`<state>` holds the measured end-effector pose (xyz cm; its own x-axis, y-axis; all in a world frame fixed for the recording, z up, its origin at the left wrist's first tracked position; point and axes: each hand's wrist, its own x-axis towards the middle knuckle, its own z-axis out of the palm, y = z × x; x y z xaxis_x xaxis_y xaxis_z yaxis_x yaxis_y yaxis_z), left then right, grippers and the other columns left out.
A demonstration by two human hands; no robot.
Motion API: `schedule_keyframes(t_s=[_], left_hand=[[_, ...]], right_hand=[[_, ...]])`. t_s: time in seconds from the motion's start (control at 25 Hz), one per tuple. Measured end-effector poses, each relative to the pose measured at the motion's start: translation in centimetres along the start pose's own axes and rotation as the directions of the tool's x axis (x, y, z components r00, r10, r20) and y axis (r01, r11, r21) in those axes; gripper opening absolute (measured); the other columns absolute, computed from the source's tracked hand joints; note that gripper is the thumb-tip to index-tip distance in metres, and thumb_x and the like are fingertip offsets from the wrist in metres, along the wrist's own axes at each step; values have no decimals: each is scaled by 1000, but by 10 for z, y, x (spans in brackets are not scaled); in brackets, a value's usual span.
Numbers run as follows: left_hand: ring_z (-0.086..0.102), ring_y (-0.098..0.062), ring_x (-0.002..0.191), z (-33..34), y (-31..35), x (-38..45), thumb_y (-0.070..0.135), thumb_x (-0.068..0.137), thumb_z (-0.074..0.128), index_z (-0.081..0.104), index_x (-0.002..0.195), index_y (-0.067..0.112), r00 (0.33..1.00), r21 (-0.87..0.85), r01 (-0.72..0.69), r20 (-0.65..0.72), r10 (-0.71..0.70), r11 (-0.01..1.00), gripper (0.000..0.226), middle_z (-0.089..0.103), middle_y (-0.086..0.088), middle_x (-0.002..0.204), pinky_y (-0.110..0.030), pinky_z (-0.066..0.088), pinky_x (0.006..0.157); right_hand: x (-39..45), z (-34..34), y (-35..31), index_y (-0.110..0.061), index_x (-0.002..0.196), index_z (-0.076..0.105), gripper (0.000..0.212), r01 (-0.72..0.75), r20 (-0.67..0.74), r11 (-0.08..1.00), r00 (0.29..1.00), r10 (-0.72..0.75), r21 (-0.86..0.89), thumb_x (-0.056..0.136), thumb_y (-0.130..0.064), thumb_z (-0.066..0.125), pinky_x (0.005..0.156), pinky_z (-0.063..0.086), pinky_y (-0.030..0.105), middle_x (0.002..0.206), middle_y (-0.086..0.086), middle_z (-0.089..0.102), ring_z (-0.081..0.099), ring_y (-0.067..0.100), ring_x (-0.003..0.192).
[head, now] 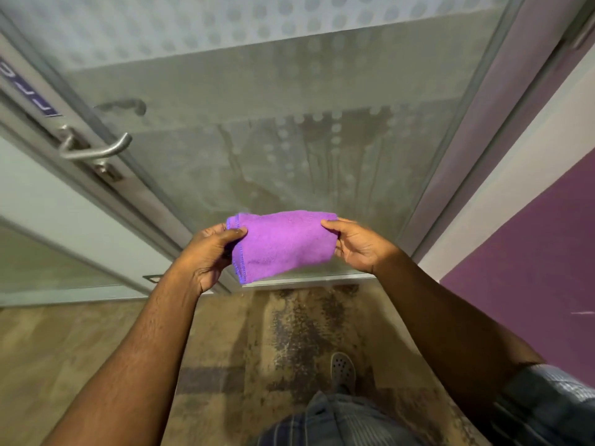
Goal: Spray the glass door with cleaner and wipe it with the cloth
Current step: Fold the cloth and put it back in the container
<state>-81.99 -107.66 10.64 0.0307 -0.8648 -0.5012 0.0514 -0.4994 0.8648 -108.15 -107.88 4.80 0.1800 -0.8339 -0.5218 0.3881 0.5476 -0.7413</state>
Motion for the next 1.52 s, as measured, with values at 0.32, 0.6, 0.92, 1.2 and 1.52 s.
schedule_keyframes(t_s=[0.32, 0.6, 0.92, 1.2, 1.52], left_hand=[[60, -14, 77, -81, -89, -79, 16, 81, 81, 73, 74, 12, 923, 207, -214, -276, 267, 955, 11, 72, -7, 91, -21, 49, 75], [68, 5, 82, -141, -131, -172, -5, 89, 62, 66, 84, 9, 890, -192, -357, -366, 270, 914, 16, 71, -1, 111, -9, 49, 71], [64, -1, 70, -165, -164, -254, 0, 92, 63, 56, 96, 15, 759, -169, -461, -583, 289, 871, 17, 67, -2, 89, -19, 53, 70], [67, -16, 97, -151, -251, -323, 5, 86, 74, 55, 126, 9, 722, -13, -222, -674, 155, 975, 45, 68, 3, 110, -37, 55, 92], [68, -11, 79, -206, -325, -438, 2, 95, 61, 62, 114, 7, 430, -266, -315, -896, -113, 911, 19, 72, -7, 100, -27, 57, 80]], right_hand=[[-69, 75, 80, -9, 95, 72, 34, 17, -167, 300, 800, -576, -954, 84, -42, 71, 95, 46, 39, 105, 7, 59, 54, 28, 108], [-124, 127, 122, 7, 69, 57, 37, 451, 71, 696, 863, -501, -558, 76, -22, 79, 81, 48, 36, 103, -9, 69, 61, 16, 89], [-164, 194, 153, -16, 73, 65, 16, 540, 331, 688, 842, -427, -486, 85, -24, 72, 59, 41, 29, 69, 3, 60, 49, 11, 64], [-175, 181, 214, -30, 114, 64, 34, 539, 571, 550, 810, -131, -638, 81, -39, 67, 93, 55, 40, 108, -6, 71, 67, 16, 99], [-218, 262, 320, -20, 117, 65, 32, 521, 692, 541, 702, 169, -661, 87, -18, 72, 96, 52, 49, 105, 1, 73, 68, 19, 95]])
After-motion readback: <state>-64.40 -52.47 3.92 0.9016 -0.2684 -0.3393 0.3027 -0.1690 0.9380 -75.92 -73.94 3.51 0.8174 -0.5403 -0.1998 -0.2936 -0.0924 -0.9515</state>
